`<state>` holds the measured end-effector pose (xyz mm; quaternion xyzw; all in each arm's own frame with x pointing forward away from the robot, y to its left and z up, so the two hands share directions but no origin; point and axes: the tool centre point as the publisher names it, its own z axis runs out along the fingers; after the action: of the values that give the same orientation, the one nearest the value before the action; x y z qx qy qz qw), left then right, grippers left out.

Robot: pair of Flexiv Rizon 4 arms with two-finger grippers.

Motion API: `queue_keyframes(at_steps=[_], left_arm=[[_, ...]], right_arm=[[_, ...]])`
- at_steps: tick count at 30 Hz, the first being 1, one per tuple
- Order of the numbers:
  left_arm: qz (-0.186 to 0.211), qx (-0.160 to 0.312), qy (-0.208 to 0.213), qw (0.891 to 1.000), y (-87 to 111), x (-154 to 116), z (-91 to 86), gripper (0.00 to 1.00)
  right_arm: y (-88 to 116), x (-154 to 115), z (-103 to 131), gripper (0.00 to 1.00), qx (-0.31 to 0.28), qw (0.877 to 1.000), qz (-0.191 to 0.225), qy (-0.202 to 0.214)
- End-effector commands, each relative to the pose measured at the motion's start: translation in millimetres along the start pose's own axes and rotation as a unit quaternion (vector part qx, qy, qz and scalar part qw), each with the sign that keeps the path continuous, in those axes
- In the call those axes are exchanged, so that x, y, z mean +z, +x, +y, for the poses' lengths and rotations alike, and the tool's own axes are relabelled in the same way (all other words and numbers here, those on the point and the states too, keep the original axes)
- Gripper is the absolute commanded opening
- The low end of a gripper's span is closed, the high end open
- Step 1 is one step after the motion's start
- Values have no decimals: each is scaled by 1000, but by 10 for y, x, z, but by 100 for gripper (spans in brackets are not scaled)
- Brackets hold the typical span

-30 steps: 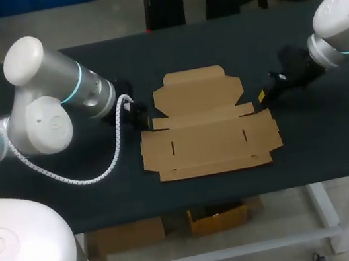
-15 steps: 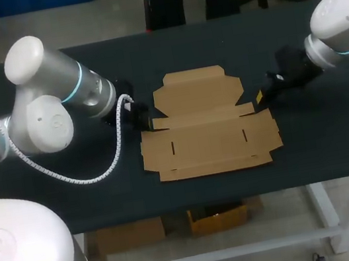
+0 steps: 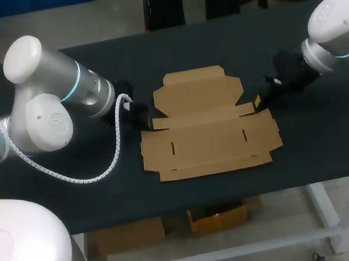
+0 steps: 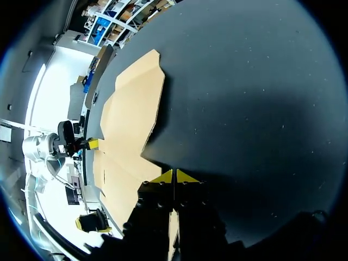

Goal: Assemble the packaging by folding the flat box into shape, placing the metal phone stand inside, and closing the box properly

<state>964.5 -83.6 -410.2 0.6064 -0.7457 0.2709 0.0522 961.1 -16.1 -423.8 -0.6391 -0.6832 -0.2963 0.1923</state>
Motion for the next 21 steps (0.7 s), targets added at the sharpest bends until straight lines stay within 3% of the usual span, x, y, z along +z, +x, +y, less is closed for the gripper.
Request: queue_keyframes(at_steps=[1,21], left_arm=[[0,0,-1,1000,-1,15,-3,0],[11,-2,-10,1000,-21,87,-22,0]], right_arm=[[2,19,17,0,-1,1000,3,4],[20,98,-13,0,-1,1000,12,7]])
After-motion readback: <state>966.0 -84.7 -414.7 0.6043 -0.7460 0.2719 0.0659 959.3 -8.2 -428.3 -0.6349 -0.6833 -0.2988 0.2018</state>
